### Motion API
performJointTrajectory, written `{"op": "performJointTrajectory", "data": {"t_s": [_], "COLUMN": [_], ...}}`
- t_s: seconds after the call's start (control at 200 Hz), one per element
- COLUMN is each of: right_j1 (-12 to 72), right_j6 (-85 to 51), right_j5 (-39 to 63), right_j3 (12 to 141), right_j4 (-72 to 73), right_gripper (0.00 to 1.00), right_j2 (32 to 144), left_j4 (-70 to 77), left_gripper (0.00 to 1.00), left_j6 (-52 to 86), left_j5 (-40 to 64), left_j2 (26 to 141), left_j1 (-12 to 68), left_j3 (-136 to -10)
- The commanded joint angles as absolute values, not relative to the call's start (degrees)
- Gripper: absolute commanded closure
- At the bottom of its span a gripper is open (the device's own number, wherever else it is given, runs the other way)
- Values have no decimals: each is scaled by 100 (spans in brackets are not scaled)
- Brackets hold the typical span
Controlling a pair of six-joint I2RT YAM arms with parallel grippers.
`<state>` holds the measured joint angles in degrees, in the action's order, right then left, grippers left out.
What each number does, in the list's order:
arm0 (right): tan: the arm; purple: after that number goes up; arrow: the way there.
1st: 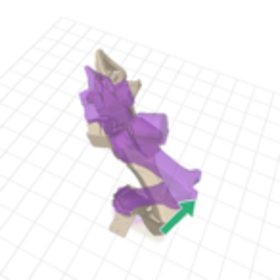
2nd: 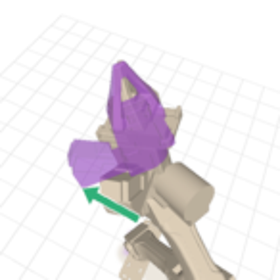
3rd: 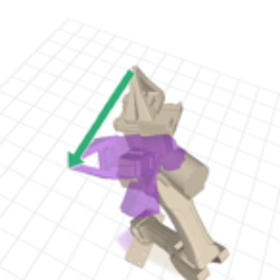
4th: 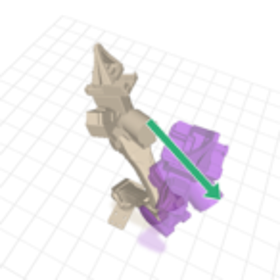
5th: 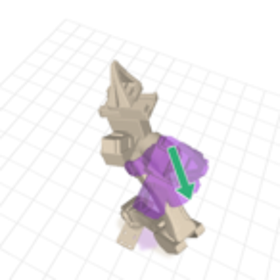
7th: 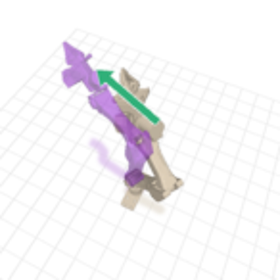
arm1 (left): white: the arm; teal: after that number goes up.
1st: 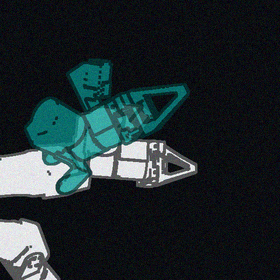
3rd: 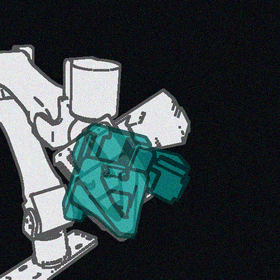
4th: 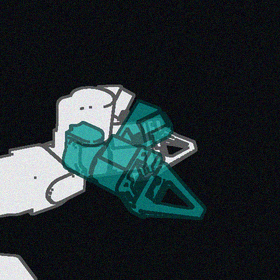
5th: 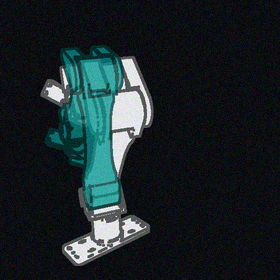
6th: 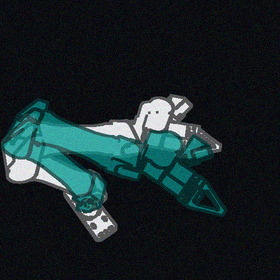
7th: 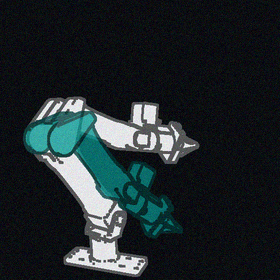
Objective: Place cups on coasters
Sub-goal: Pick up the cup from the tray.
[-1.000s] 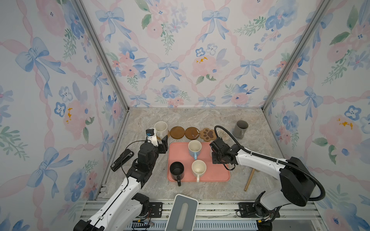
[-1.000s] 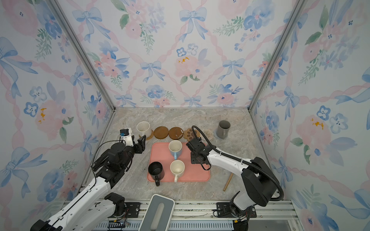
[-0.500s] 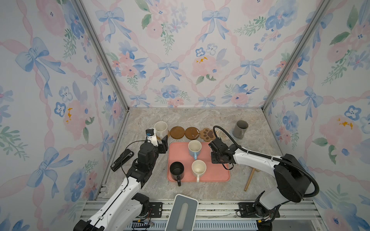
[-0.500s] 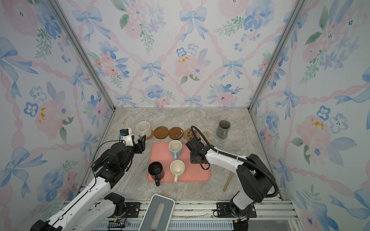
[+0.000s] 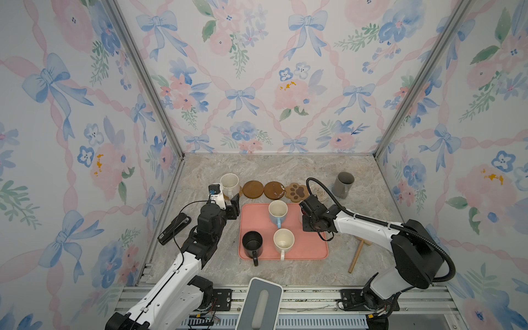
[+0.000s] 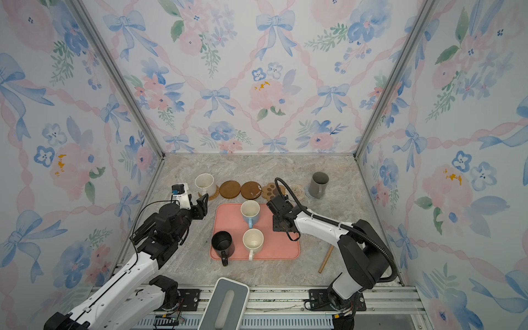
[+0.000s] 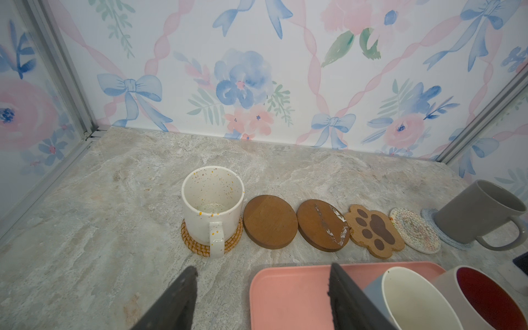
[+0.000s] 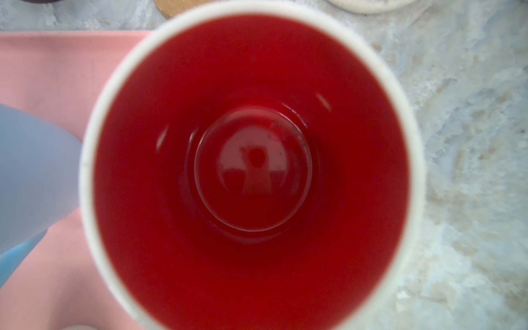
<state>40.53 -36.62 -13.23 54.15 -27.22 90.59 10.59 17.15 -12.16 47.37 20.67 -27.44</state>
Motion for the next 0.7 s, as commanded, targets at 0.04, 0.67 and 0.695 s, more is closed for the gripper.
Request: {"op": "performJointTrajectory", "data": {"t_s": [0.04,0.67,0.695], "right_j1": [4004,4113,4109], "right_j6": [-3663,-3428,-3415], "right_j5": [-1319,-1652,-1652], "right_j3": [5423,5354,5348], "right_j4": [-2627,-2968,-2970], "right_gripper": [77,100,100], "right_j2": [9200,8437,8394], "left_j4": [1024,1028,1032], "left_gripper": [31,31,31], "left_j6": [1731,1841,1850], "left_j5": [-1259,-1167,-1166], "left_j2": [4767,4746,4744], "left_j1": [2092,2103,2102], "left_j3": [-2814,-2786,-2786]}}
